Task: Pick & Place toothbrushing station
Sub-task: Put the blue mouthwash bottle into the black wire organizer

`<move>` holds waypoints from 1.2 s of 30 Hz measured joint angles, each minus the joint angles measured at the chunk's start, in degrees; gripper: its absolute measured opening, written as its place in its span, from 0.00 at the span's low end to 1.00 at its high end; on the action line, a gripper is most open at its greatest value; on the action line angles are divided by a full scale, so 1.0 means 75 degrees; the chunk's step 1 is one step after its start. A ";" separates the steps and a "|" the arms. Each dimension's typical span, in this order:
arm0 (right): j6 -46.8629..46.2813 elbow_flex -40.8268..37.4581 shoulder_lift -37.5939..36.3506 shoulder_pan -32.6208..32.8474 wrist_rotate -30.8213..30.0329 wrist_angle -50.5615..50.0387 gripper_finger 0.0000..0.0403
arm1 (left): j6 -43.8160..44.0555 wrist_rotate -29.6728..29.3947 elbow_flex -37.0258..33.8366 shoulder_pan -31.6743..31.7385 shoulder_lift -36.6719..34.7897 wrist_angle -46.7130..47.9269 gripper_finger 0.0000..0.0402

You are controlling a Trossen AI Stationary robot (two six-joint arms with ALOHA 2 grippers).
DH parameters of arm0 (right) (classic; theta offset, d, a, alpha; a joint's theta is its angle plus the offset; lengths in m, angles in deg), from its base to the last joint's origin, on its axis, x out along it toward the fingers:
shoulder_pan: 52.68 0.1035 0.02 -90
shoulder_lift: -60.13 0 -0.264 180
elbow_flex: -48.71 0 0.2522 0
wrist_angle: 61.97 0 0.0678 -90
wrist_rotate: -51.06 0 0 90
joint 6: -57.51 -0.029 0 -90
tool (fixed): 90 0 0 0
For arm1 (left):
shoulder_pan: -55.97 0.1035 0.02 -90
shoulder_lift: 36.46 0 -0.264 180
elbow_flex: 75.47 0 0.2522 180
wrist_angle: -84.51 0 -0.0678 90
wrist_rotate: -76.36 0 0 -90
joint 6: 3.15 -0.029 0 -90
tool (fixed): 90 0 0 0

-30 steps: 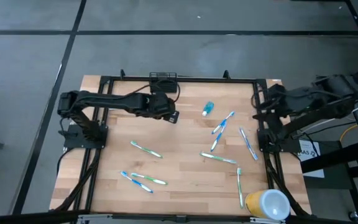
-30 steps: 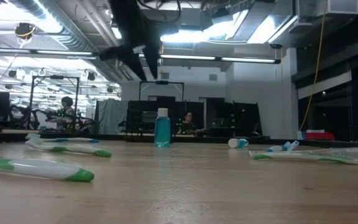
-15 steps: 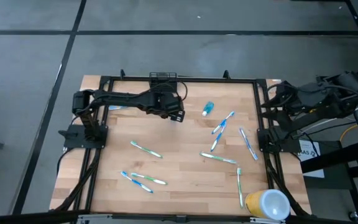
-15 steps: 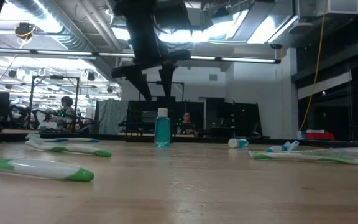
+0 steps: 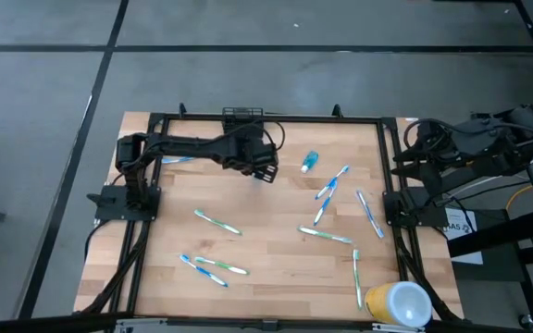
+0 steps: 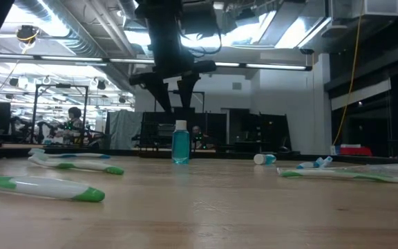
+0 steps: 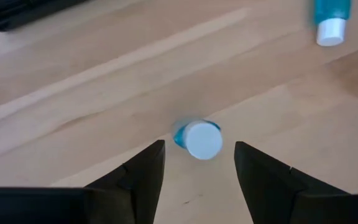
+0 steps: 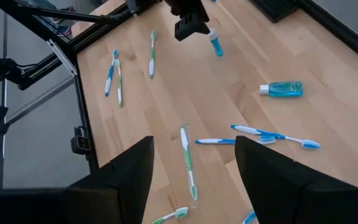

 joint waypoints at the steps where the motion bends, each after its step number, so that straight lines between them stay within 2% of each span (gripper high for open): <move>1: 0.0002 0.0000 0.0000 0.0000 0.0000 0.0000 0.57 | 0.0030 0.0007 0.0000 -0.0022 0.0000 -0.0005 0.47; 36: 0.0007 0.0000 0.0006 0.0000 0.0318 0.0000 0.57 | 0.0233 -0.0201 0.0000 -0.0004 0.0213 -0.0153 0.47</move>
